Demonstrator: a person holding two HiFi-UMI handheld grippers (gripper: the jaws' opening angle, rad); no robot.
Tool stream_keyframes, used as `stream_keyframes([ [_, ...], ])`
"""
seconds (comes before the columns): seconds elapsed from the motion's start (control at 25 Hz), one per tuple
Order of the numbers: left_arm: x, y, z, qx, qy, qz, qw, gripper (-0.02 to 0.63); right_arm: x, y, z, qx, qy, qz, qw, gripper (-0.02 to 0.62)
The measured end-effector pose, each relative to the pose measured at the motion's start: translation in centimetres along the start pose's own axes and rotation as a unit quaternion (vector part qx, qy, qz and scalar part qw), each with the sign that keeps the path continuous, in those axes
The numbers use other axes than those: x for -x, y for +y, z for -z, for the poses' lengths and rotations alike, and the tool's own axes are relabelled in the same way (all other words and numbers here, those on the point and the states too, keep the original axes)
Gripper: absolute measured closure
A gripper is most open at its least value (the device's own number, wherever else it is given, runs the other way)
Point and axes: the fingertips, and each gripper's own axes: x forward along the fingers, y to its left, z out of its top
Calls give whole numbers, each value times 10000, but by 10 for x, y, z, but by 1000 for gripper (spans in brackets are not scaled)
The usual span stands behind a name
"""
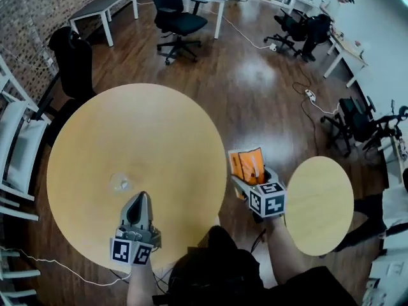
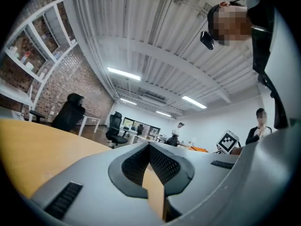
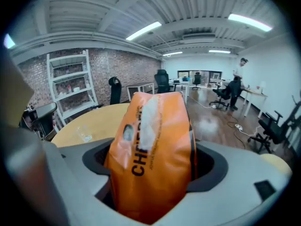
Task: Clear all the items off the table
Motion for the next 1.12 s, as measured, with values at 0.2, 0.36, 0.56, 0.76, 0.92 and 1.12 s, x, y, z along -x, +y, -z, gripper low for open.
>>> stream_keyframes([
  [0.2,-71,-79,19,86,253,1038,9942,614,68,-97,31,-778,-233,859,9930,150],
  [0.36,-123,-149,40,269,309,1660,9853,614,124,-178,63,-1322,-415,1456,9796,150],
  [0.56,-201,-267,77,475,436,2686,9611,614,206,-290,108,-1937,-629,2393,9493,150],
  [0.76,-255,-385,116,532,515,3562,9315,614,286,-372,167,-2554,-763,3190,9095,150],
  [0.92,-271,-463,145,644,623,4138,9059,614,343,-398,215,-2867,-685,3670,8823,150],
  [1.12,-273,-532,170,723,943,4845,8667,614,396,-405,259,-3329,-717,4201,8411,150],
])
